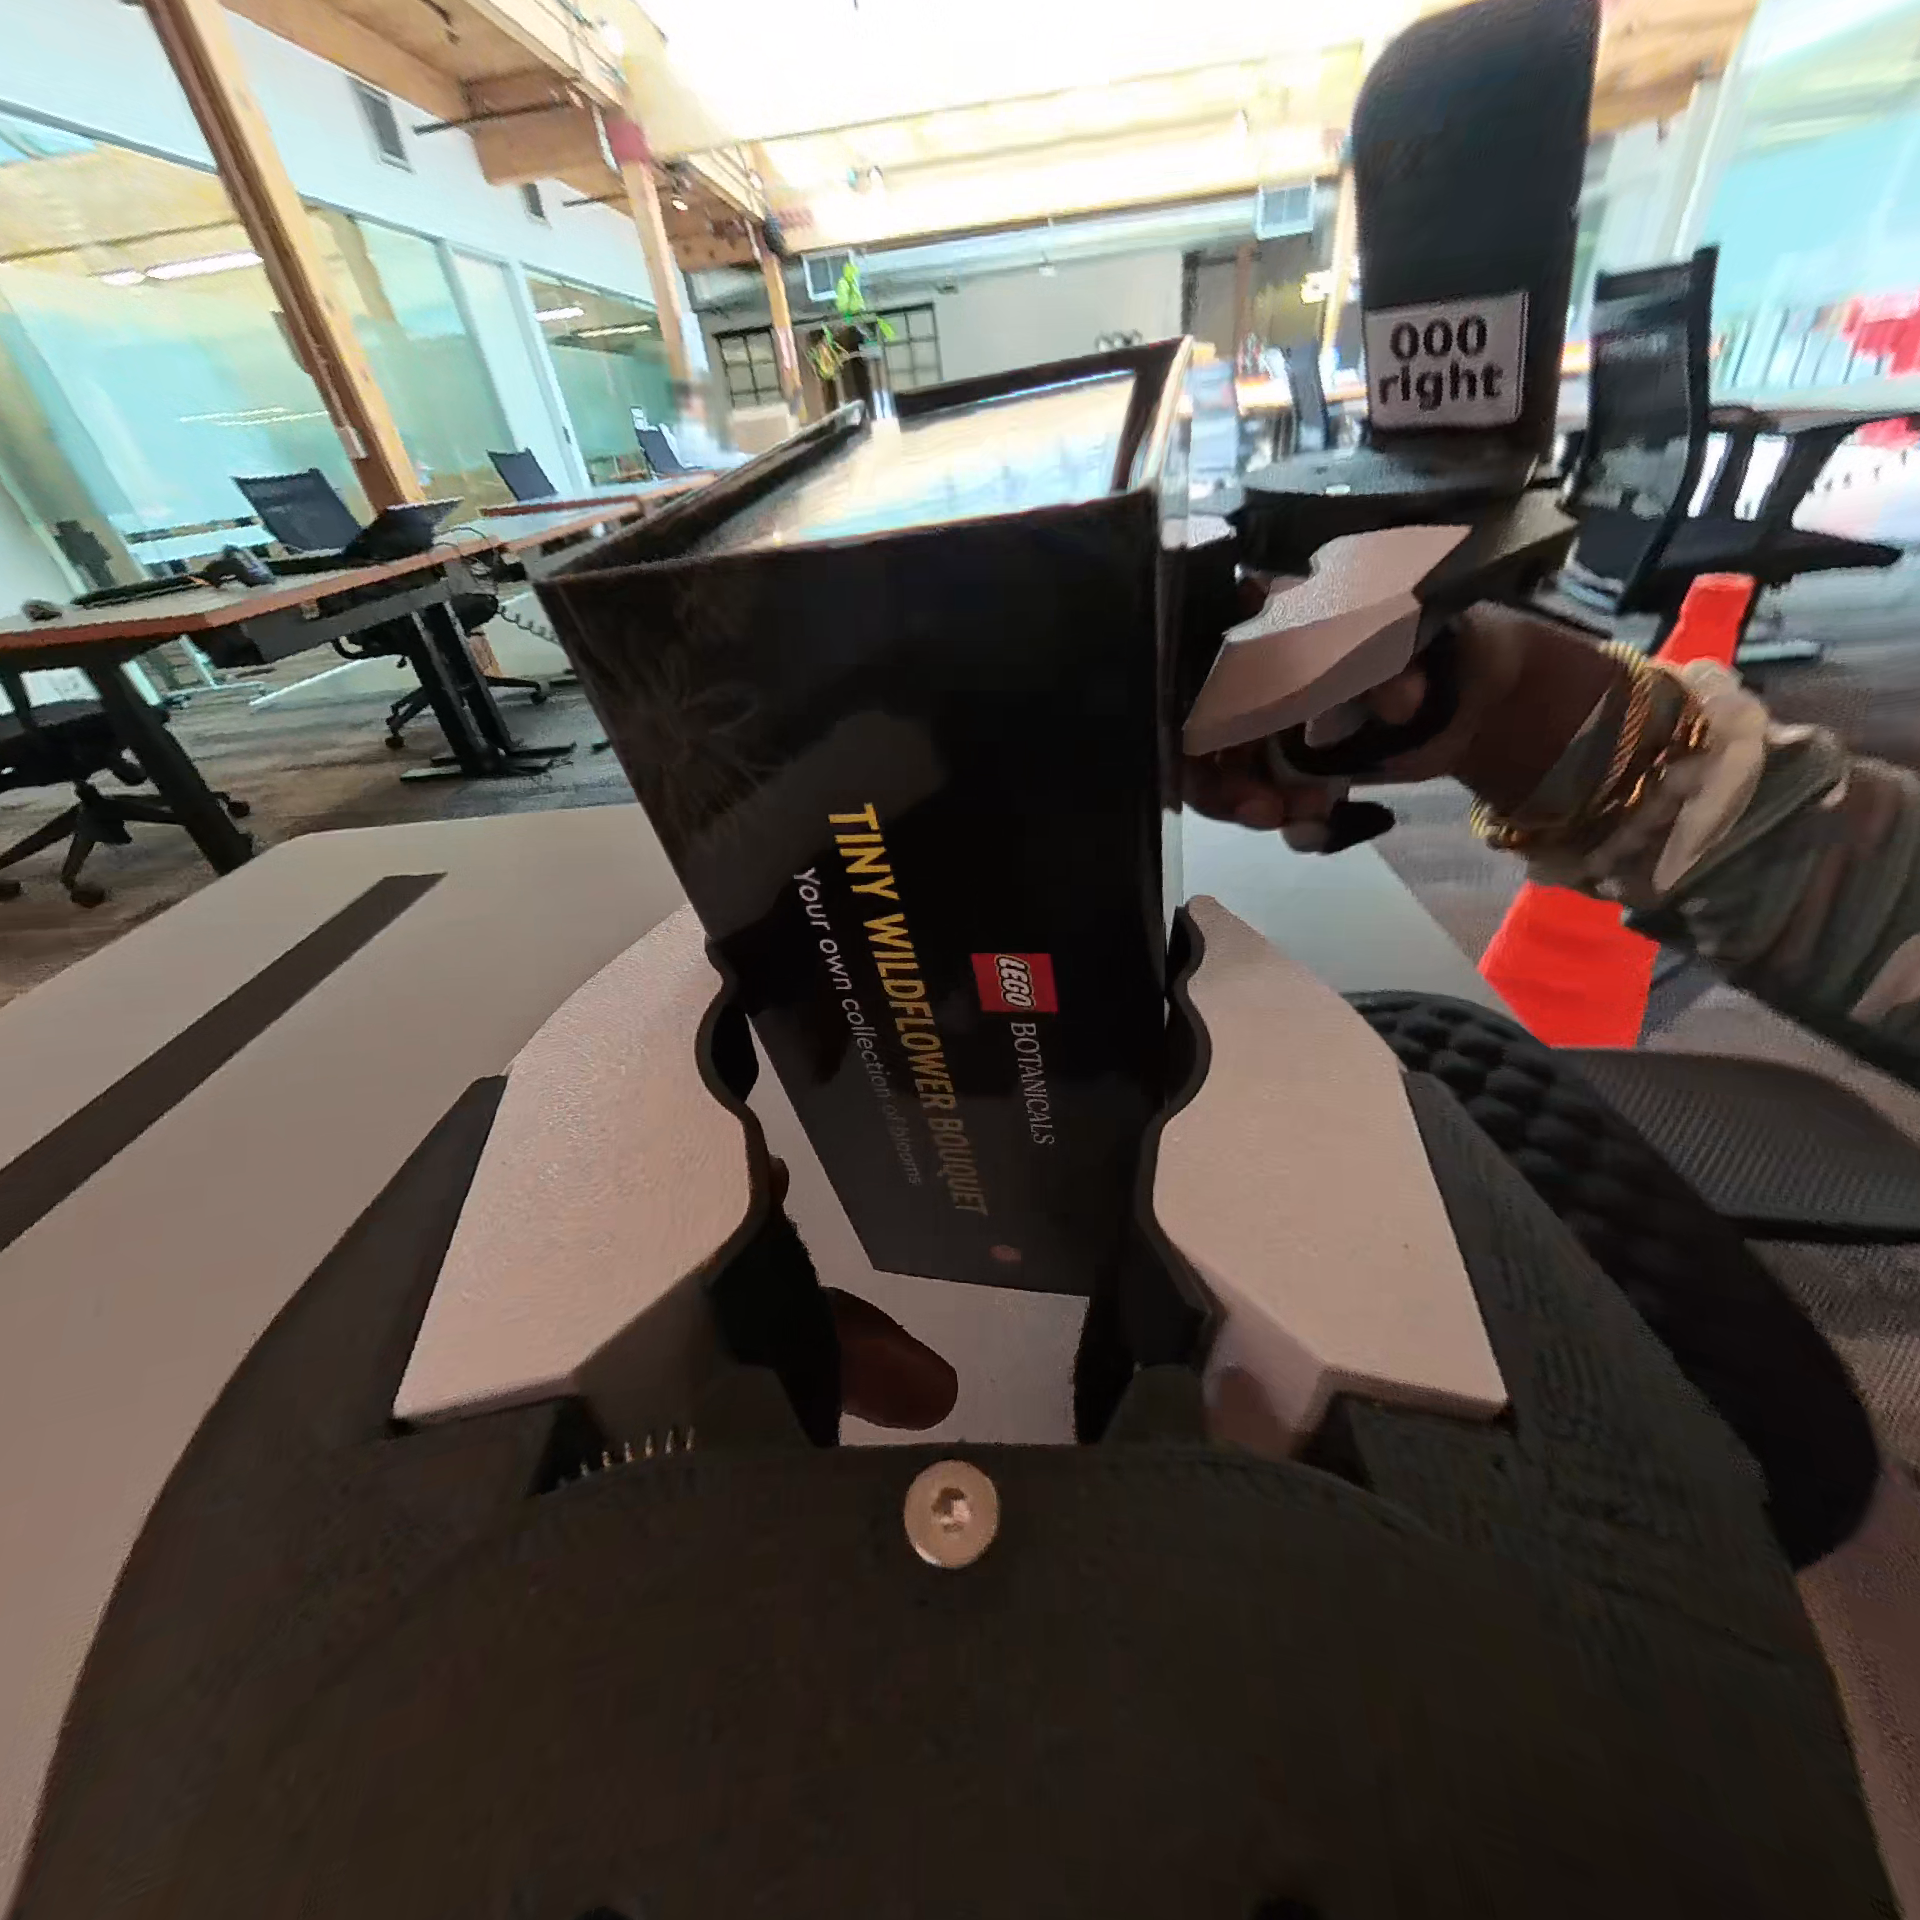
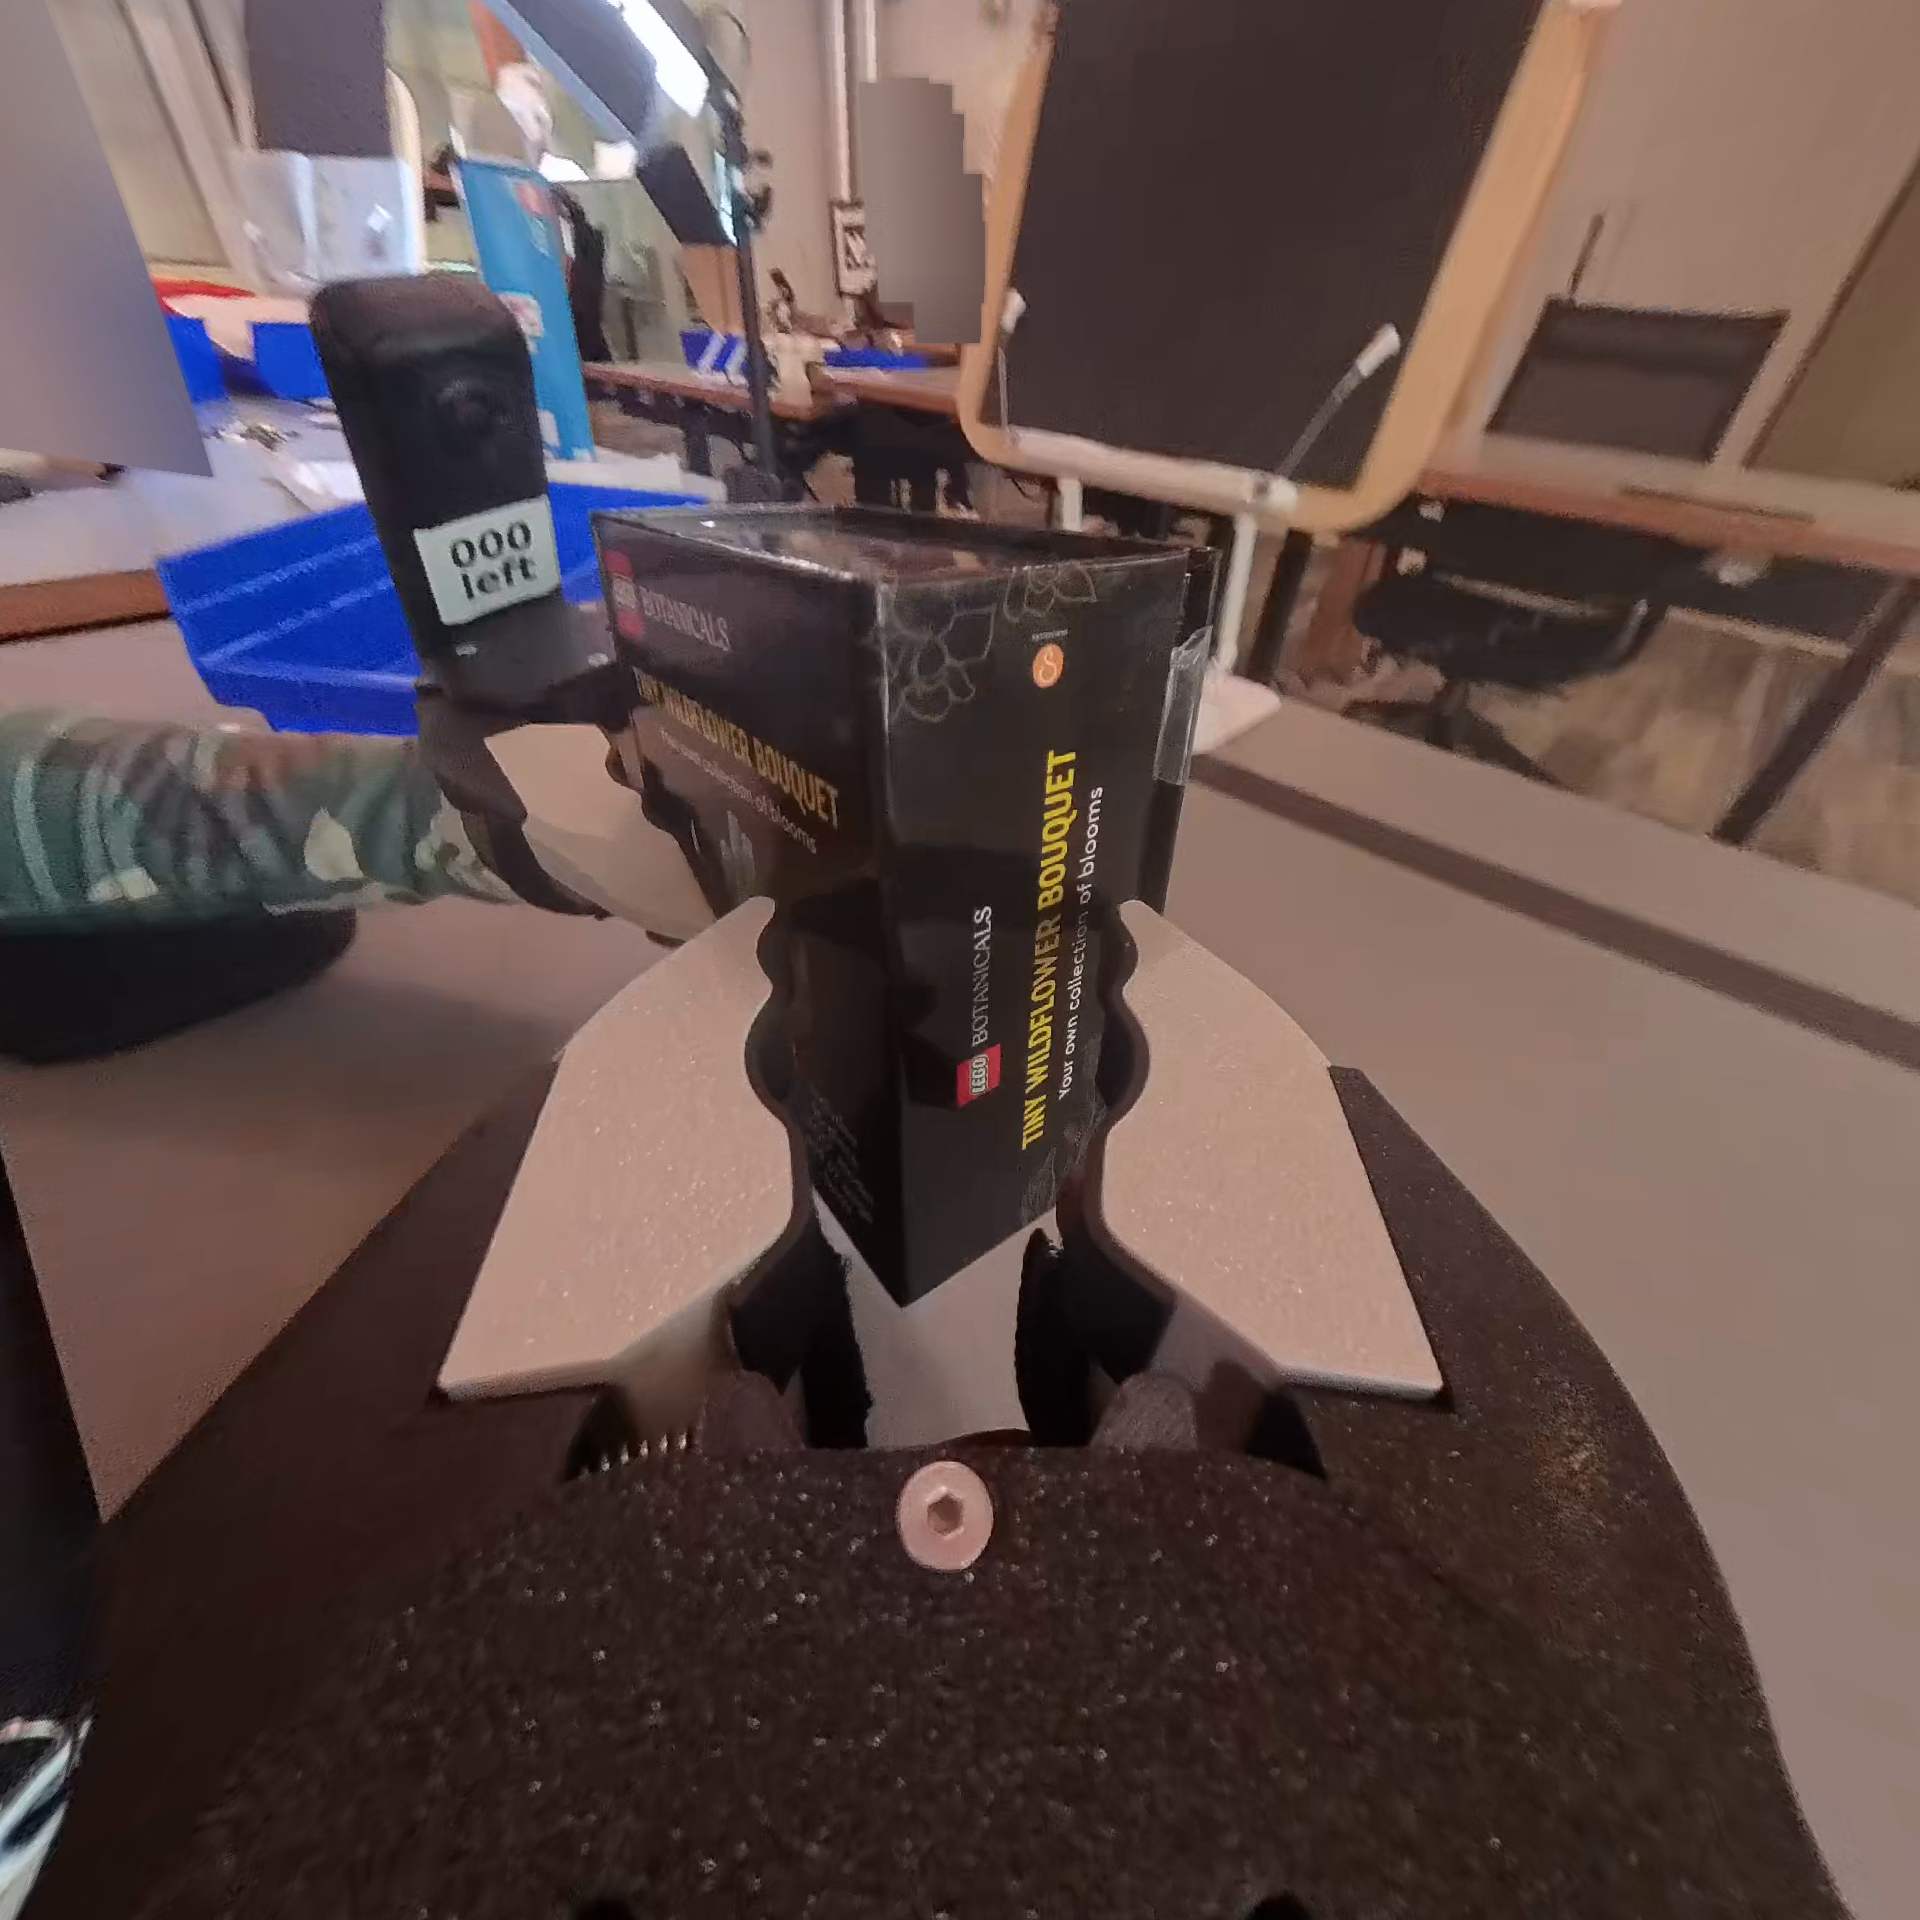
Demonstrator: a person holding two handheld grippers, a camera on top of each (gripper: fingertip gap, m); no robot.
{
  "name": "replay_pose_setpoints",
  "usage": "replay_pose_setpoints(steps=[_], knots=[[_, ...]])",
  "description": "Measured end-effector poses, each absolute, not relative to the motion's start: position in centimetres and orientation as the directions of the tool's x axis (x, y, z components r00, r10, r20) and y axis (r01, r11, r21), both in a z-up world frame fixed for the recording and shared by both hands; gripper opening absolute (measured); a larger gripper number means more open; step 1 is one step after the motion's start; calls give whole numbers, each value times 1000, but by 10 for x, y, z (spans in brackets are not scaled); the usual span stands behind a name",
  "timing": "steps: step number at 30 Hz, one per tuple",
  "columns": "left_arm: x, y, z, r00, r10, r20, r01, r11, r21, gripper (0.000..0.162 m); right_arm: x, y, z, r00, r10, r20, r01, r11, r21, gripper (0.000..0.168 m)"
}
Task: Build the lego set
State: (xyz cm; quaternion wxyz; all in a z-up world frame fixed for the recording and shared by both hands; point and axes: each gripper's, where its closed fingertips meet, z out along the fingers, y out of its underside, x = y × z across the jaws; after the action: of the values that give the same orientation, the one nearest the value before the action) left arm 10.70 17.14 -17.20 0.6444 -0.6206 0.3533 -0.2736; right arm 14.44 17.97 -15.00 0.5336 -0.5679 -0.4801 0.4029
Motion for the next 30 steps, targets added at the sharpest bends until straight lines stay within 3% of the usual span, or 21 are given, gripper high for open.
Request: replay_pose_setpoints(steps=[8, 10, 13, 17, 24, 30], knots=[[24, 125, -159, 656, -728, 198, 222, -64, -973, 76, 56, 141, -128, 15, 999, 38, 45, 37, -998, 55], [9, 112, -157, 663, -718, 211, 264, -39, -964, 75, 40, 133, -132, 1, 996, 94, 45, 94, -995, 61], [-2, 97, -154, 637, -740, 216, 298, -23, -954, 75, 21, 124, -133, -15, 985, 171, 24, 172, -985, 83], [3, 85, -152, 585, -790, 184, 296, -3, -955, 75, 4, 104, -134, -177, 984, -32, 31, -27, -999, 86], [-5, 85, -161, 641, -766, 43, 127, 51, -991, 75, -2, 100, -137, -250, 967, 50, -63, 35, -997, 82], [-20, 85, -191, 713, -677, -182, -208, 44, -977, 79, -14, 95, -156, -317, 926, 207, -152, 166, -974, 82]])
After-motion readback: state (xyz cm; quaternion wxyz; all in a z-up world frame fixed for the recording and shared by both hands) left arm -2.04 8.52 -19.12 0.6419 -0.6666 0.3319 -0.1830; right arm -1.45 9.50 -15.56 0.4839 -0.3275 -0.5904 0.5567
